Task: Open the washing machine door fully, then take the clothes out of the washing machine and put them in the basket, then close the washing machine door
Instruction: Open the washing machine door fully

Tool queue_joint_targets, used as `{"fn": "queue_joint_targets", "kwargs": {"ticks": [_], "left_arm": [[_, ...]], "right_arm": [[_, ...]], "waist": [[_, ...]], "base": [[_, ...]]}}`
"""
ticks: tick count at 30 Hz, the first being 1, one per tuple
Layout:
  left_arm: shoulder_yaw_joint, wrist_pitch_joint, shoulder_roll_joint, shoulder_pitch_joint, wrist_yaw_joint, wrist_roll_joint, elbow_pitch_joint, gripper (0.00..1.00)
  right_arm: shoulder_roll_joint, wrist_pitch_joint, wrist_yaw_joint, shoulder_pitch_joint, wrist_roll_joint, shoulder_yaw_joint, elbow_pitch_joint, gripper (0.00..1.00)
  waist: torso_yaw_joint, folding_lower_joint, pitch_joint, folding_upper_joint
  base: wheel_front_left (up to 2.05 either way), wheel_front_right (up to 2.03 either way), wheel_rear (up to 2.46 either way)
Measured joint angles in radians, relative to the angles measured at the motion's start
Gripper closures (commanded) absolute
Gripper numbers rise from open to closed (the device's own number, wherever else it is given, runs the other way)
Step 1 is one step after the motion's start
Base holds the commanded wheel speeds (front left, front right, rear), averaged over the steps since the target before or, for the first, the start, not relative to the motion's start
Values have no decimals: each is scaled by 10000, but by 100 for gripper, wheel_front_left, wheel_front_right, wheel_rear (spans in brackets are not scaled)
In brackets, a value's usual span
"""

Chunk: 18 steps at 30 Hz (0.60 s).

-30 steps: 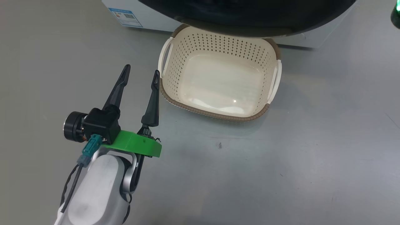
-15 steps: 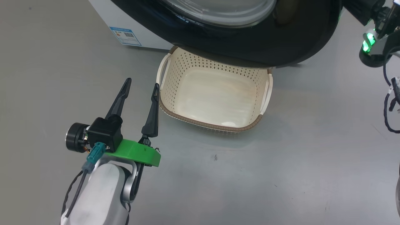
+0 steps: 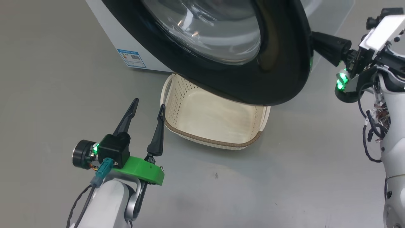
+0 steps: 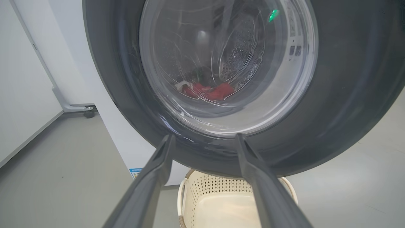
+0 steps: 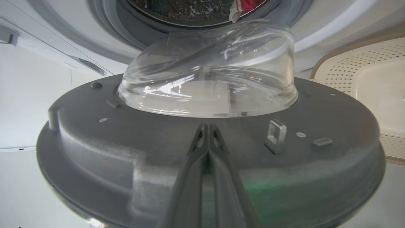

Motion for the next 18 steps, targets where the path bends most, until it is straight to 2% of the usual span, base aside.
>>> {"fn": "queue_joint_targets", "kwargs": {"ticks": [18], "left_arm": [[-150,0,17,566,-130,6,79,0]], "right_arm": [[688,351,88,1286,144,487,-35,100]], "waist": [[508,0,-879,0]], "base": [[0,0,0]]}}
